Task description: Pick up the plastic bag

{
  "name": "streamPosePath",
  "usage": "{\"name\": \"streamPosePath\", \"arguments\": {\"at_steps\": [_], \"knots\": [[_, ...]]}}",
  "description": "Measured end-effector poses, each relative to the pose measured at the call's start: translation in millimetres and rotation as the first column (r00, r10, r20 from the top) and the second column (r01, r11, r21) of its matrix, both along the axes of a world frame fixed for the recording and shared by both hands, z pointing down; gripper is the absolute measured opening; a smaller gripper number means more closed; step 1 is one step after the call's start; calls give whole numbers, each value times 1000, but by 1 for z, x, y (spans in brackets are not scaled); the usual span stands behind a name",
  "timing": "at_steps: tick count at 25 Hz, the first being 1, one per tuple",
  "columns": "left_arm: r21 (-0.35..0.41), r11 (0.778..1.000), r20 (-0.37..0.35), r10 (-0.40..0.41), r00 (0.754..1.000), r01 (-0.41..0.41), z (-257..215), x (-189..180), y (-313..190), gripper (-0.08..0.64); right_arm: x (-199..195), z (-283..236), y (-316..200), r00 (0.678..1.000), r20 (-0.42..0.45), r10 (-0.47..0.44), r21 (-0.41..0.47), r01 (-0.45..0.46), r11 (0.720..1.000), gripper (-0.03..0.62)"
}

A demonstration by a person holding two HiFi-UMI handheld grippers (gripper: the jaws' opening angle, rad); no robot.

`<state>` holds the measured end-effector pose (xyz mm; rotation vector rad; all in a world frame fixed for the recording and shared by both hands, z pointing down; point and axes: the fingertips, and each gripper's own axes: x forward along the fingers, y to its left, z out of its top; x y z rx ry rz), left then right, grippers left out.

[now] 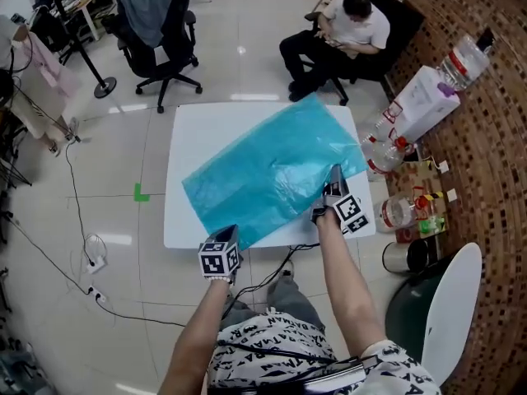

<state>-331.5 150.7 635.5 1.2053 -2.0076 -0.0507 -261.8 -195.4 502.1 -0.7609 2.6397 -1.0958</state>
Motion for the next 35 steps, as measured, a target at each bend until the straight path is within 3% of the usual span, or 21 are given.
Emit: {"name": "streamPosePath", "arguments": {"at_steps": [5, 8, 15, 20, 23, 26, 28, 29, 31, 33, 35], "knots": [[-73, 997, -60, 24, 998, -28, 40, 29, -5, 0, 13, 37, -16, 997, -37, 66, -80, -68, 994, 11], [-139, 989, -83, 36, 996, -48, 62, 35, -4, 0, 18, 51, -20, 996, -71, 58, -96, -65, 993, 11], [-234, 971, -63, 37, 997, -51, 72, -6, 1, 0, 59, 106, -17, 964, -265, -26, -119, -6, 993, 12], [-270, 962, -37, 41, 998, -50, 71, -36, 3, 0, 93, 156, 2, 849, -509, -138, -167, 60, 984, 26], [-314, 947, 3, 76, 997, -71, 72, -44, 3, 0, 107, 173, 14, 731, -654, -194, -155, 122, 980, 31], [-361, 928, 37, 113, 993, -92, 72, -49, 3, 0, 120, 187, 19, 592, -773, -227, -160, 165, 973, 187], [-347, 933, 44, 120, 992, -98, 71, -51, 1, 0, 131, 189, 13, 504, -841, -197, -130, 165, 978, 230], [-343, 934, 44, 119, 992, -97, 71, -52, 1, 0, 137, 187, 6, 468, -869, -163, -100, 158, 982, 293], [-347, 933, 43, 112, 993, -90, 70, -52, 2, 0, 149, 175, -11, 442, -894, -74, -25, 116, 993, 376], [-351, 933, 40, 107, 993, -86, 70, -52, 2, 0, 164, 153, -31, 460, -887, 33, 62, 49, 997, 400], [-351, 932, 42, 109, 993, -88, 71, -52, 1, 0, 176, 119, -45, 460, -874, 157, 190, 27, 981, 402]]}}
